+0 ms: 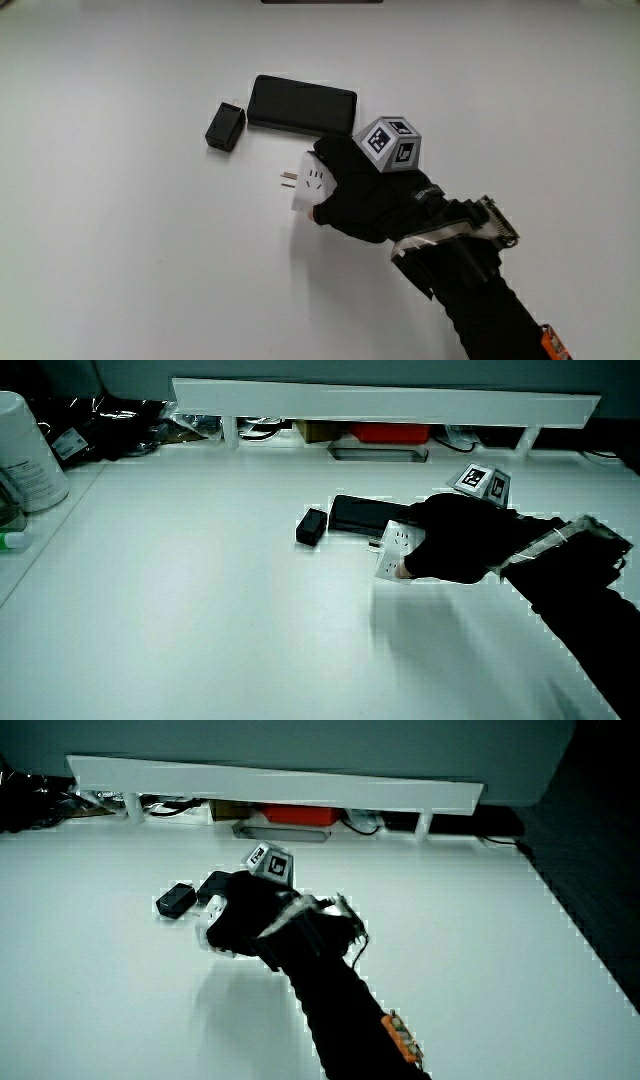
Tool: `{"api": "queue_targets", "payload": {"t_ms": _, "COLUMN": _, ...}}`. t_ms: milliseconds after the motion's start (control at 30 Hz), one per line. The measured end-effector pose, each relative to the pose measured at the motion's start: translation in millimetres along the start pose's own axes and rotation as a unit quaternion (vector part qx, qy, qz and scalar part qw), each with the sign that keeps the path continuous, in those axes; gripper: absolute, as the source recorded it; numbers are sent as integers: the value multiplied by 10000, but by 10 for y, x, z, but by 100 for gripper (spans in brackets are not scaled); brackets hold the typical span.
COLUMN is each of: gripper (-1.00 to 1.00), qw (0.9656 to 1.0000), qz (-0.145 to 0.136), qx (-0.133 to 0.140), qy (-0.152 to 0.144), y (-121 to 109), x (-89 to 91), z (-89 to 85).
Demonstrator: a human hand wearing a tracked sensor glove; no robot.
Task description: Place socket
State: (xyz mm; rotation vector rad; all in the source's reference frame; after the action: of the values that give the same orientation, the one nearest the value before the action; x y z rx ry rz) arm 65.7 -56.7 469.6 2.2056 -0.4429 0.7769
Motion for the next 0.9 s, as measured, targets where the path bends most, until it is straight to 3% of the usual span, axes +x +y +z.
{"api": "queue_targets", "payload": {"t_ms": 400, "gripper": 0, "qw": 9984, "qz": -319, "qx": -459, "qy": -92, "y": 240, "x": 134, "z": -335}}
{"api": "queue_targets", "payload": {"t_ms": 900, "gripper": 0, "qw": 9979, "qz": -391, "qx": -519, "qy": -35, "y": 258, "x": 178, "z": -368}}
